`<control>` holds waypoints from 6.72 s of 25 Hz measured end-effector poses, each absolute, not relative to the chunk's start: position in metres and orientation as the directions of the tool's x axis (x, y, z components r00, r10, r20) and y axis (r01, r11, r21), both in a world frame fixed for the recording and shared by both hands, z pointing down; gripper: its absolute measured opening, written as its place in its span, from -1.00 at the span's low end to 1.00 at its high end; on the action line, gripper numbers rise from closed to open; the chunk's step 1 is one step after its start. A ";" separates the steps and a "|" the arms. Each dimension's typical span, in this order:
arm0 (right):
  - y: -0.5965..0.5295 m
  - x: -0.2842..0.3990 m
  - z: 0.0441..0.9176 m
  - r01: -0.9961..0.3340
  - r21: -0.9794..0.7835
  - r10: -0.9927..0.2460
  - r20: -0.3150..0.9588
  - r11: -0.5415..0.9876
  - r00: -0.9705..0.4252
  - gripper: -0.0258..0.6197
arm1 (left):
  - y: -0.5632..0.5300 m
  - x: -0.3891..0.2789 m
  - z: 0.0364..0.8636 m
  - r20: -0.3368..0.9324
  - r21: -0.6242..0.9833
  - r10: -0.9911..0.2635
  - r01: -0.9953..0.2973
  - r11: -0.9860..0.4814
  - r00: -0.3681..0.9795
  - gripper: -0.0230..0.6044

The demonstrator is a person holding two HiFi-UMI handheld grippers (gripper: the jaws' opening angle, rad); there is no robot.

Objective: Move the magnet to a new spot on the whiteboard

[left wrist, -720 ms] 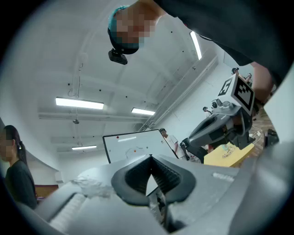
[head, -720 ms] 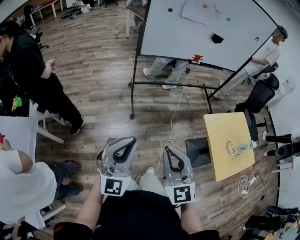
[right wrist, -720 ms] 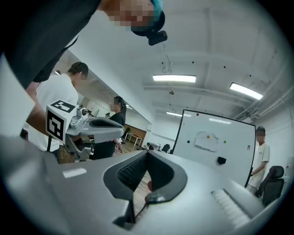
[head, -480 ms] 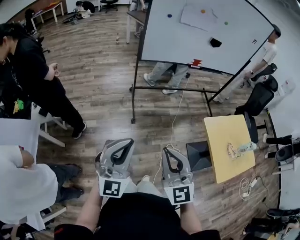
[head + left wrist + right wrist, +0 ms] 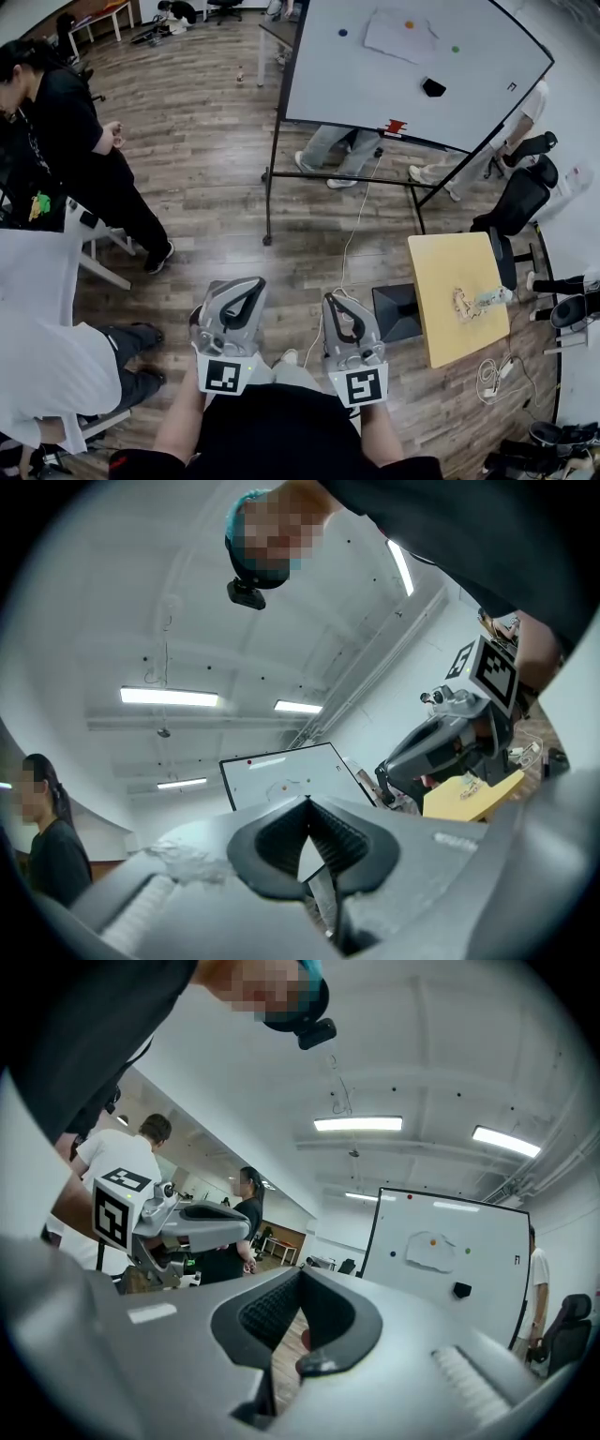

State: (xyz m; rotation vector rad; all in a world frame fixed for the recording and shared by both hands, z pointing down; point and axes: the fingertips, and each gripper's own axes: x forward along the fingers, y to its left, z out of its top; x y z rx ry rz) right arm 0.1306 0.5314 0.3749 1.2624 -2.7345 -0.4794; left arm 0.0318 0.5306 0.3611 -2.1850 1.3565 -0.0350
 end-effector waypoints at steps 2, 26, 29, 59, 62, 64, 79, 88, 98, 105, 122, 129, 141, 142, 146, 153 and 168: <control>0.533 0.129 0.372 -0.724 0.329 -0.752 -0.059 0.606 -0.656 -0.92 | 0.530 0.032 0.360 -0.262 -0.483 -0.829 -0.811 -0.330 0.494 -0.92; 0.464 0.097 0.378 -0.680 0.357 -0.699 -0.095 0.641 -0.709 -0.91 | 0.472 0.007 0.368 -0.265 -0.507 -0.856 -0.819 -0.267 0.443 -0.92; 0.432 0.093 0.378 -0.665 0.359 -0.682 -0.097 0.655 -0.725 -0.91 | 0.439 0.003 0.371 -0.260 -0.504 -0.866 -0.825 -0.255 0.426 -0.92; 0.181 0.135 0.369 -0.604 0.382 -0.607 -0.129 0.699 -0.784 -0.91 | 0.199 0.052 0.360 -0.271 -0.534 -0.897 -0.830 -0.161 0.348 -0.92; 0.174 0.141 0.373 -0.604 0.378 -0.611 -0.118 0.701 -0.783 -0.91 | 0.189 0.055 0.358 -0.275 -0.536 -0.894 -0.829 -0.163 0.353 -0.92; 0.167 0.145 0.374 -0.614 0.376 -0.620 -0.123 0.694 -0.775 -0.91 | 0.180 0.060 0.361 -0.273 -0.528 -0.891 -0.831 -0.176 0.362 -0.92; 0.055 0.143 0.379 -0.701 0.397 -0.735 -0.091 0.592 -0.672 -0.91 | 0.055 0.057 0.361 -0.277 -0.525 -0.824 -0.796 -0.302 0.495 -0.92; -0.023 0.117 0.378 -0.736 0.412 -0.793 -0.050 0.537 -0.607 -0.91 | -0.031 0.029 0.355 -0.274 -0.523 -0.790 -0.775 -0.355 0.548 -0.92; -0.087 0.093 0.366 -0.801 0.417 -0.860 -0.078 0.431 -0.504 -0.91 | -0.099 0.009 0.346 -0.294 -0.533 -0.707 -0.724 -0.437 0.643 -0.92; -0.121 0.082 0.361 -0.814 0.455 -0.892 -0.088 0.361 -0.444 -0.91 | -0.133 -0.009 0.349 -0.310 -0.514 -0.669 -0.711 -0.481 0.676 -0.92; -0.163 0.081 0.324 -0.790 0.558 -0.924 -0.100 0.256 -0.370 -0.91 | -0.158 -0.004 0.346 -0.334 -0.519 -0.606 -0.677 -0.522 0.722 -0.92; -0.192 0.092 0.300 -0.781 0.577 -0.919 -0.127 0.237 -0.373 -0.91 | -0.168 -0.005 0.336 -0.340 -0.531 -0.614 -0.685 -0.499 0.712 -0.92; -0.240 0.102 0.292 -0.779 0.572 -0.931 -0.071 0.256 -0.358 -0.91 | -0.195 0.000 0.321 -0.354 -0.551 -0.631 -0.699 -0.456 0.690 -0.92; -0.244 0.103 0.294 -0.779 0.570 -0.935 -0.050 0.262 -0.351 -0.91 | -0.197 0.001 0.320 -0.355 -0.552 -0.631 -0.700 -0.453 0.689 -0.92; -0.258 0.105 0.293 -0.762 0.589 -0.936 -0.024 0.270 -0.351 -0.91 | -0.204 0.003 0.318 -0.361 -0.547 -0.639 -0.709 -0.445 0.679 -0.92; -0.279 0.099 0.302 -0.731 0.606 -0.928 0.034 0.315 -0.371 -0.68 | -0.217 0.003 0.320 -0.364 -0.538 -0.651 -0.721 -0.437 0.666 -0.92; -0.302 0.095 0.304 -0.719 0.617 -0.927 0.046 0.320 -0.373 -0.47 | -0.230 0.001 0.326 -0.360 -0.526 -0.674 -0.737 -0.424 0.645 -0.92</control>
